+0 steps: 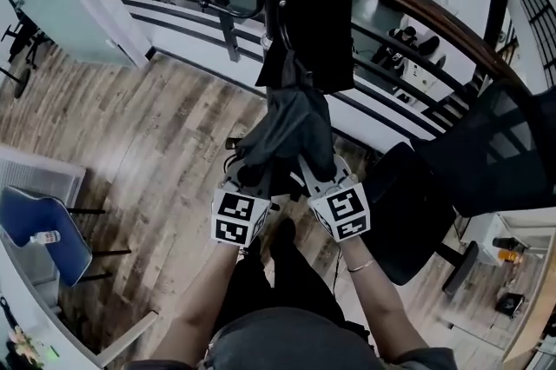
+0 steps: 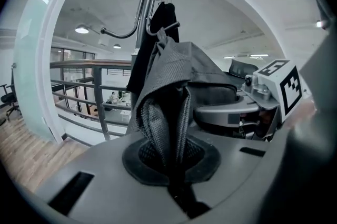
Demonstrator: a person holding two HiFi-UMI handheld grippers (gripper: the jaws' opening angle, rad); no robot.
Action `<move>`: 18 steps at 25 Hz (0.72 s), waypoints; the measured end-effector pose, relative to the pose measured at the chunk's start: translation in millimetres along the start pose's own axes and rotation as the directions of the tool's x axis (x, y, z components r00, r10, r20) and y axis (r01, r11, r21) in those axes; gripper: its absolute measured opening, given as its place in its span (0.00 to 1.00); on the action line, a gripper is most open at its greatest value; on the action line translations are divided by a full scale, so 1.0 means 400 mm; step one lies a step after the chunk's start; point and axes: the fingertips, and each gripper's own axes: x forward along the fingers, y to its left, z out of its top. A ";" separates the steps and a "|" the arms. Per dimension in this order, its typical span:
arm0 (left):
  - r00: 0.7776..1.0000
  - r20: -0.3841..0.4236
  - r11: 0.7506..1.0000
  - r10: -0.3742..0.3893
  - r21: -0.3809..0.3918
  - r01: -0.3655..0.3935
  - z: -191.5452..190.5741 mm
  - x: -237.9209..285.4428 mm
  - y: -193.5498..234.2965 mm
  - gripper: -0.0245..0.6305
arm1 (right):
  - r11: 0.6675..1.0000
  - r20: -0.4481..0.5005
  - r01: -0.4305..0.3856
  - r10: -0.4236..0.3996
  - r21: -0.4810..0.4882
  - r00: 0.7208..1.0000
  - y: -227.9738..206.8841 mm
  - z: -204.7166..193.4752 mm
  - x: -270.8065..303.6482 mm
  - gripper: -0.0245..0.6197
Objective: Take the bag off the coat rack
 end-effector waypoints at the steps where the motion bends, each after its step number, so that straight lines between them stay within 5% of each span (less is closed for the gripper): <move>1: 1.000 0.003 1.000 -0.010 0.008 0.010 0.005 -0.009 -0.006 0.08 | 1.000 0.004 0.013 -0.013 0.001 1.000 0.005 0.005 -0.011 0.05; 18: 0.981 0.077 0.979 -0.176 0.119 0.166 0.064 -0.151 -0.089 0.08 | 0.977 0.053 0.212 -0.212 -0.009 0.976 0.101 0.084 -0.169 0.05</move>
